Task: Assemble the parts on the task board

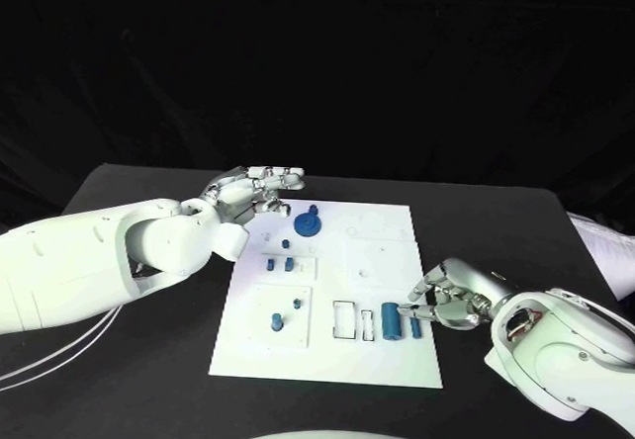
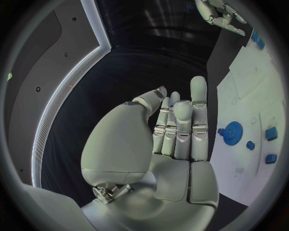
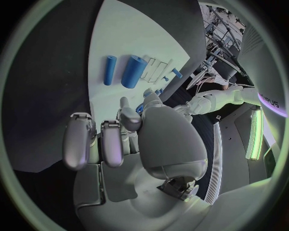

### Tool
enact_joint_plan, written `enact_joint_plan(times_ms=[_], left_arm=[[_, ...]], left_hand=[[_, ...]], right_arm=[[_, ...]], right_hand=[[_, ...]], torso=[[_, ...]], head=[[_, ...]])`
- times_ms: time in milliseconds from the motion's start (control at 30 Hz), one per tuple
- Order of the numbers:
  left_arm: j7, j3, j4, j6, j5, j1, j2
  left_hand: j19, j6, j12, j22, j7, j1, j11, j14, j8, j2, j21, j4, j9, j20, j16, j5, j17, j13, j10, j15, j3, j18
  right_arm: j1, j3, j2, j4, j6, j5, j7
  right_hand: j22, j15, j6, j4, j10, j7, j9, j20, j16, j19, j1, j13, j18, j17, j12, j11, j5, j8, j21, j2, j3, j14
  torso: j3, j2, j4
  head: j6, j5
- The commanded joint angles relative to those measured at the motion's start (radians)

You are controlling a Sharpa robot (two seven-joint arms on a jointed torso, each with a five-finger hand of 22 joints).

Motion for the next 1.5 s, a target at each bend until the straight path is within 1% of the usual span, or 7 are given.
enact_joint_plan(times_ms=[33, 267, 500, 833, 933, 1300, 1500], left_arm=[[0.009, 0.0, 0.001, 0.015, -0.003, 0.0, 0.001], [0.009, 0.0, 0.001, 0.016, -0.003, 0.0, 0.0], [0.009, 0.0, 0.002, 0.017, -0.003, 0.0, 0.0], [0.007, 0.0, 0.002, 0.02, -0.003, 0.0, -0.002], [0.006, 0.0, 0.001, 0.021, -0.003, 0.0, -0.002], [0.004, -0.001, 0.001, 0.022, -0.003, 0.0, -0.003], [0.004, -0.001, 0.001, 0.022, -0.003, 0.0, -0.003]], left_hand=[[-0.007, -0.008, 0.003, -0.001, 0.002, 0.001, -0.001, -0.005, 0.005, 0.01, -0.006, 0.001, -0.002, 0.0, -0.003, -0.001, -0.001, 0.001, -0.007, -0.001, -0.008, 0.018], [-0.007, -0.008, 0.003, -0.001, 0.002, 0.0, -0.001, -0.005, 0.005, 0.01, -0.006, 0.001, -0.002, 0.0, -0.003, -0.001, -0.001, 0.001, -0.007, -0.001, -0.008, 0.018], [-0.007, -0.008, 0.005, -0.001, 0.002, 0.0, -0.001, -0.004, 0.006, 0.011, -0.006, 0.001, -0.001, 0.0, -0.002, -0.001, -0.001, 0.001, -0.007, -0.001, -0.009, 0.018], [-0.007, -0.008, 0.005, -0.001, 0.002, 0.0, -0.001, -0.004, 0.006, 0.011, -0.006, 0.001, -0.001, 0.0, -0.002, -0.001, -0.001, 0.001, -0.007, -0.001, -0.009, 0.018], [-0.007, -0.008, 0.005, -0.001, 0.002, 0.0, -0.001, -0.004, 0.006, 0.011, -0.006, 0.001, -0.001, 0.0, -0.002, -0.001, -0.001, 0.001, -0.007, -0.001, -0.009, 0.018], [-0.007, -0.008, 0.006, -0.002, 0.002, -0.001, -0.001, -0.005, 0.006, 0.012, -0.007, 0.001, -0.001, 0.0, -0.002, -0.001, -0.002, 0.002, -0.007, -0.001, -0.011, 0.018], [-0.007, -0.008, 0.006, -0.002, 0.002, -0.001, -0.001, -0.005, 0.006, 0.012, -0.007, 0.001, -0.001, 0.0, -0.002, -0.001, -0.002, 0.002, -0.007, -0.001, -0.011, 0.018]], right_arm=[[-0.008, -0.001, 0.015, -0.007, 0.03, -0.038, -0.077], [-0.017, -0.001, 0.044, -0.02, 0.048, -0.058, -0.085], [-0.025, -0.001, 0.068, -0.035, 0.072, -0.072, -0.089], [-0.039, -0.001, 0.101, -0.06, 0.11, -0.097, -0.094], [-0.042, -0.001, 0.112, -0.068, 0.115, -0.103, -0.095], [-0.051, -0.001, 0.134, -0.093, 0.12, -0.1, -0.095], [-0.051, -0.001, 0.138, -0.096, 0.108, -0.098, -0.095]], right_hand=[[0.002, -0.002, -0.008, 0.0, -0.008, 0.002, 0.003, 0.0, 0.008, 0.004, 0.004, 0.018, -0.008, 0.025, 0.01, 0.0, 0.007, 0.005, 0.003, 0.017, -0.011, 0.068], [0.008, -0.002, -0.009, 0.001, -0.006, 0.001, 0.007, 0.0, 0.012, 0.006, 0.003, 0.042, -0.009, 0.032, 0.026, 0.0, 0.007, 0.011, 0.007, 0.021, -0.024, 0.069], [0.011, -0.002, -0.009, 0.002, -0.004, 0.001, 0.01, 0.0, 0.016, 0.006, 0.001, 0.06, -0.01, 0.037, 0.038, -0.001, 0.006, 0.015, 0.009, 0.023, -0.033, 0.07], [0.013, -0.002, -0.008, 0.002, -0.006, 0.0, 0.016, 0.0, 0.017, 0.006, -0.002, 0.073, -0.01, 0.039, 0.043, -0.001, 0.002, 0.022, 0.01, 0.028, -0.045, 0.07], [0.013, -0.002, -0.008, 0.002, -0.006, 0.0, 0.017, 0.0, 0.017, 0.006, -0.002, 0.074, -0.01, 0.038, 0.044, -0.001, 0.001, 0.023, 0.01, 0.029, -0.046, 0.07], [0.016, -0.003, -0.004, 0.001, -0.011, -0.002, 0.025, 0.0, 0.017, 0.006, 0.0, 0.08, -0.01, 0.038, 0.041, -0.003, -0.002, 0.032, 0.011, 0.038, -0.056, 0.069], [0.021, -0.006, 0.002, -0.006, -0.011, -0.005, 0.036, -0.002, 0.019, 0.007, 0.026, 0.093, -0.011, 0.042, 0.043, -0.006, 0.016, 0.044, 0.014, 0.051, -0.059, 0.07]], torso=[[-0.0006, 0.001, 0.0009], [-0.0019, 0.0, -0.0012], [-0.0014, 0.0, -0.0011], [-0.002, 0.0, 0.0], [-0.0021, 0.001, 0.0006], [-0.0024, -0.001, -0.0015], [-0.0023, -0.001, -0.0025]], head=[[-0.002, 0.001], [-0.005, 0.006], [-0.006, 0.009], [-0.011, 0.015], [-0.011, 0.016], [-0.013, 0.022], [-0.011, 0.023]])
